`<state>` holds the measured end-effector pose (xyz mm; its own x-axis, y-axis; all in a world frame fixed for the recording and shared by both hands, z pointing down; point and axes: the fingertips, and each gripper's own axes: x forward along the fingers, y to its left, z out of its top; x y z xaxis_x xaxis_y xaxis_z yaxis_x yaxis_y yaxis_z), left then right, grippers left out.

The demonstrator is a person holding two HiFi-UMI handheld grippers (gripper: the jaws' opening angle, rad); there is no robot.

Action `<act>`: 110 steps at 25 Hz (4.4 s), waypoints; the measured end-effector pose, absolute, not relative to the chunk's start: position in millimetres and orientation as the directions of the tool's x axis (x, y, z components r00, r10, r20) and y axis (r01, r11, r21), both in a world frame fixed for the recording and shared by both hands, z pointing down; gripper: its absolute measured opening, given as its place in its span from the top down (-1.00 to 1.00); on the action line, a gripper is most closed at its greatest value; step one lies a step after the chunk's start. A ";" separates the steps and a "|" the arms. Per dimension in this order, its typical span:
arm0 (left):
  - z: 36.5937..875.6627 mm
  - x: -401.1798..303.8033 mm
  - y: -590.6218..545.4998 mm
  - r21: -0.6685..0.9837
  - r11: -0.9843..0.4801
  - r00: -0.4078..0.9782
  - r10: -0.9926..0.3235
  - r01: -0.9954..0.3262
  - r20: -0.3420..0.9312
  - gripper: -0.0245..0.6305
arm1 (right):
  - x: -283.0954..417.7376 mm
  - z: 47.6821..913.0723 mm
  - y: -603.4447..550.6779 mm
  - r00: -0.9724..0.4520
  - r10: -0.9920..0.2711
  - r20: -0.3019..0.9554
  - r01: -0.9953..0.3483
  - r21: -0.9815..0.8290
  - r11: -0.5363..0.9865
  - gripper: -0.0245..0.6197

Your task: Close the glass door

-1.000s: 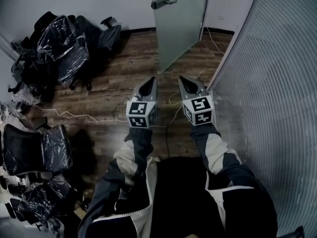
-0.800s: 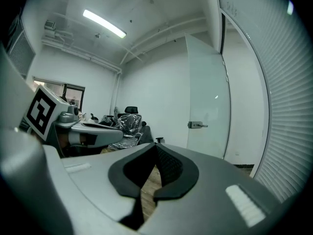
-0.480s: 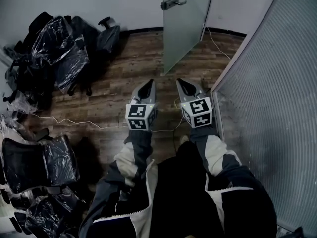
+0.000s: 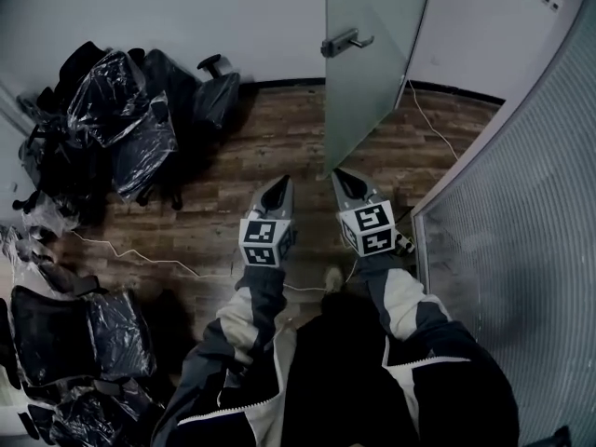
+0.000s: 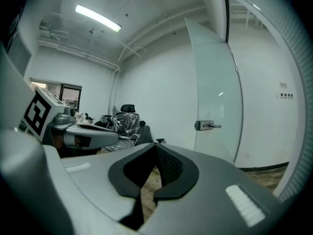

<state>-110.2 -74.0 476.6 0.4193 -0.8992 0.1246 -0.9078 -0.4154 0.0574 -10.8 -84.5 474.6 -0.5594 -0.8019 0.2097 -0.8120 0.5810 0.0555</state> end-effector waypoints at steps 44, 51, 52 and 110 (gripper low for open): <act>444.8 -58.8 -543.7 0.028 -0.856 0.855 -0.514 -0.516 0.073 0.93 | 13.2 433.4 -508.5 -0.032 -0.987 0.159 -0.988 0.143 0.055 0.48; 443.9 -61.3 -542.7 0.018 -0.861 0.861 -0.506 -0.507 0.058 0.93 | 8.9 414.6 -533.9 0.010 -0.992 0.127 -0.983 0.183 0.013 -0.14; 444.5 -64.5 -543.3 0.018 -0.860 0.859 -0.509 -0.510 0.059 0.93 | 7.0 413.8 -537.7 0.015 -0.991 0.129 -0.982 0.187 0.009 -0.15; 430.9 142.2 -419.9 0.021 -0.954 0.952 -0.298 -0.300 0.066 0.93 | 401.4 418.0 -369.6 0.443 -0.862 0.245 -0.896 0.162 -0.414 0.68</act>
